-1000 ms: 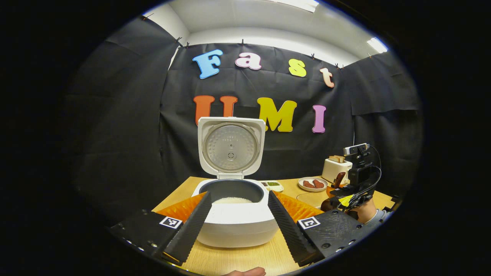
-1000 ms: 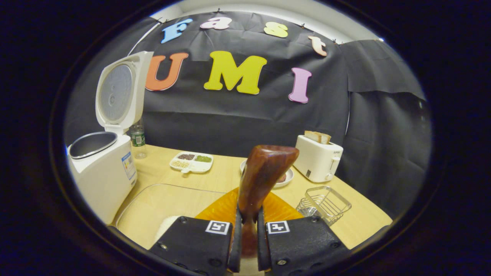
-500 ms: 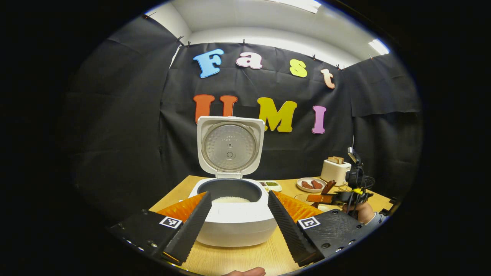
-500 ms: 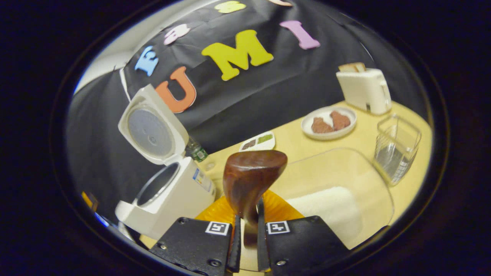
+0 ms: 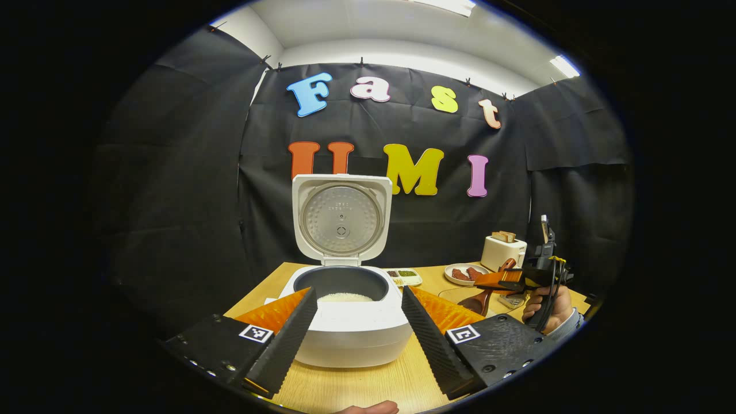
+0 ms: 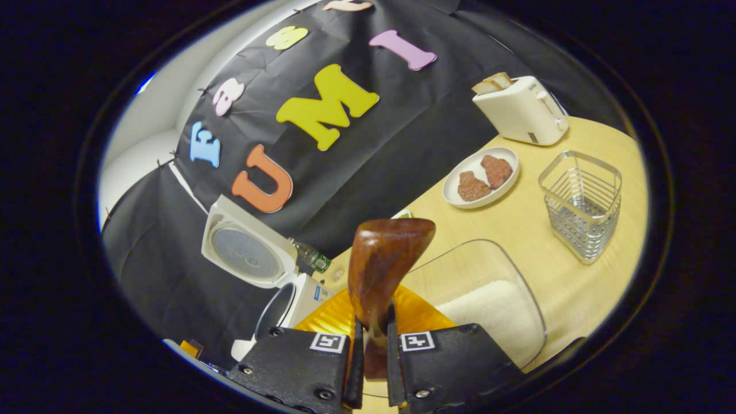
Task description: Close the left gripper, press the button to open the rice cooker; take a wooden spoon from the chopstick holder with the right hand, scoop a spoonful of rice and pour it into the rice cooker, then put the wooden spoon back into the chopstick holder.
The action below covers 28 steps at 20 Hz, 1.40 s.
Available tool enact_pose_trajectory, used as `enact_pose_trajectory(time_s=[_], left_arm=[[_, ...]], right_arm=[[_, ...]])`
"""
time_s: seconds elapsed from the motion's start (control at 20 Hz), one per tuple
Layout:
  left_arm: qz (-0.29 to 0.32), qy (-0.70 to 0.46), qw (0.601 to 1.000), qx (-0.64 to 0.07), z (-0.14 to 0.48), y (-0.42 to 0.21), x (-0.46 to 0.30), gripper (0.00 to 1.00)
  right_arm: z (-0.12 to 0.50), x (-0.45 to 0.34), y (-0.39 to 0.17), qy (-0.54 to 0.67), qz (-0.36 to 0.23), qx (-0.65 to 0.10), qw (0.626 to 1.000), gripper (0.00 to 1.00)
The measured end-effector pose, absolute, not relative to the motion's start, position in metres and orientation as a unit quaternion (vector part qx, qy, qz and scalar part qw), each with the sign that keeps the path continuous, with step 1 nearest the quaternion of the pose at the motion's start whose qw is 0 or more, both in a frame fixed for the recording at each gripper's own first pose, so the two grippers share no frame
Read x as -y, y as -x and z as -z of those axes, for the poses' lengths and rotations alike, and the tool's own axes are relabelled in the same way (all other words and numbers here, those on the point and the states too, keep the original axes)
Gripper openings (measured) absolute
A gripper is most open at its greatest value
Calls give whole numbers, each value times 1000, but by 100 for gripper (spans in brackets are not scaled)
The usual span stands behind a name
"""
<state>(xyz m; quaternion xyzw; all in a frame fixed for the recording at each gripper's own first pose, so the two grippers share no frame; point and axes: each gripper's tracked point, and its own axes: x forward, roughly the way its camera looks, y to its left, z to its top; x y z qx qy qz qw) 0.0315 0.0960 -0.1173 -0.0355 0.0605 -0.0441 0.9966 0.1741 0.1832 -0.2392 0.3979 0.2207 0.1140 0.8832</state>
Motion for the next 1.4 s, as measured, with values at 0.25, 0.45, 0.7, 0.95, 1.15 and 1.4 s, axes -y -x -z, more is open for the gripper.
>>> enact_pose_trajectory(time_s=[0.25, 0.45, 0.7, 0.95, 1.15, 1.4], left_arm=[[47, 26, 997, -61, 115, -30, -84, 94], [52, 24, 997, -59, 111, -27, -75, 94], [48, 28, 997, -59, 109, -23, -78, 94], [41, 36, 997, -56, 105, -13, -90, 94], [31, 34, 998, -50, 104, -3, -103, 94], [20, 28, 998, -53, 102, 12, -118, 94]], right_arm=[[233, -152, -171, -482, -98, -200, 848, 16], [222, -140, -169, -548, -105, -188, 808, 16], [188, -146, -172, -663, -133, -174, 716, 15], [159, -167, -177, -718, -150, -170, 658, 15], [139, -188, -177, -731, -152, -160, 645, 15], [112, -233, -192, -700, -169, -151, 677, 15]])
